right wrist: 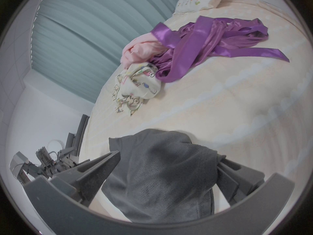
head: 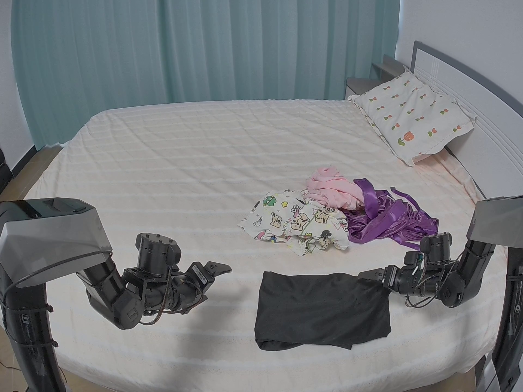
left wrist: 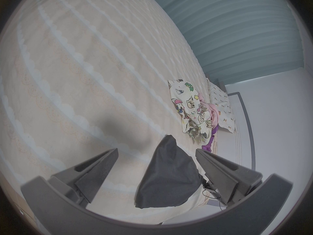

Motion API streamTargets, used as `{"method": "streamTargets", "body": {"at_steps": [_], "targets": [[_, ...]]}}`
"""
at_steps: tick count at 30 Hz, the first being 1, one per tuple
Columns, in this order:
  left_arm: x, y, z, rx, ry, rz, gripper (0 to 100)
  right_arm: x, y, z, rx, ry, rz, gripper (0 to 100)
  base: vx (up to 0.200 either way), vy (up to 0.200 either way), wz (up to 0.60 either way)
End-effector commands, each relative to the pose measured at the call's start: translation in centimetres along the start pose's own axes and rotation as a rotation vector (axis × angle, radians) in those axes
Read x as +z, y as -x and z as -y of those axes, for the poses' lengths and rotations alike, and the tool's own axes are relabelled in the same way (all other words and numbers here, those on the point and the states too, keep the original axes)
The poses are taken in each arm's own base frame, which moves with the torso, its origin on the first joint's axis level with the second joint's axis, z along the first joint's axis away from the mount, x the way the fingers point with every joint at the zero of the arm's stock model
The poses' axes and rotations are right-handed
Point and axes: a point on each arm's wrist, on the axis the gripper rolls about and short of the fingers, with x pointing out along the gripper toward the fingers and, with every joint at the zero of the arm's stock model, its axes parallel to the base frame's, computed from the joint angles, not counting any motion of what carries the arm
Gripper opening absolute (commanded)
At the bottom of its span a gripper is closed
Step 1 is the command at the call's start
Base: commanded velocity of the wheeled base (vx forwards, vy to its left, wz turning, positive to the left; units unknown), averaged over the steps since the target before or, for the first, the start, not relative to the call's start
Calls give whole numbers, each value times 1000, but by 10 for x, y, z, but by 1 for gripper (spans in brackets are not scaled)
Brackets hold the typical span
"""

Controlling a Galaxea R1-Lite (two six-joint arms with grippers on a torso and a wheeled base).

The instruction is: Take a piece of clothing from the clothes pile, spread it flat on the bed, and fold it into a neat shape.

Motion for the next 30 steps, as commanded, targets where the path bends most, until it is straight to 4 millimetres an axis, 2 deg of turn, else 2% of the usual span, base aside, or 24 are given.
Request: {"method": "streamTargets", "body": {"at_steps": [1,11,12,18,25,30], "targets": [[0,-1,0,1,0,-1,100,11,-1,24,-36,-57,30,100,0,0,0],[0,-1,-1,2,-1,-2,100,6,-5,19,-75,-48,11,100,0,0,0],[0,-1,-1,1,-1,-1,100,7,-5,18,-79,-49,13,0,0,0,0],[0,-1,-1,1,-1,-1,100,12,-9,18,-161,-65,-2,0,0,0,0],[0,-1,-1,1,-1,0,100,15,-12,17,-161,-63,11,0,0,0,0],[0,-1,0,0,-2,1,100,27,3,7,-145,-48,64,0,0,0,0]]}}
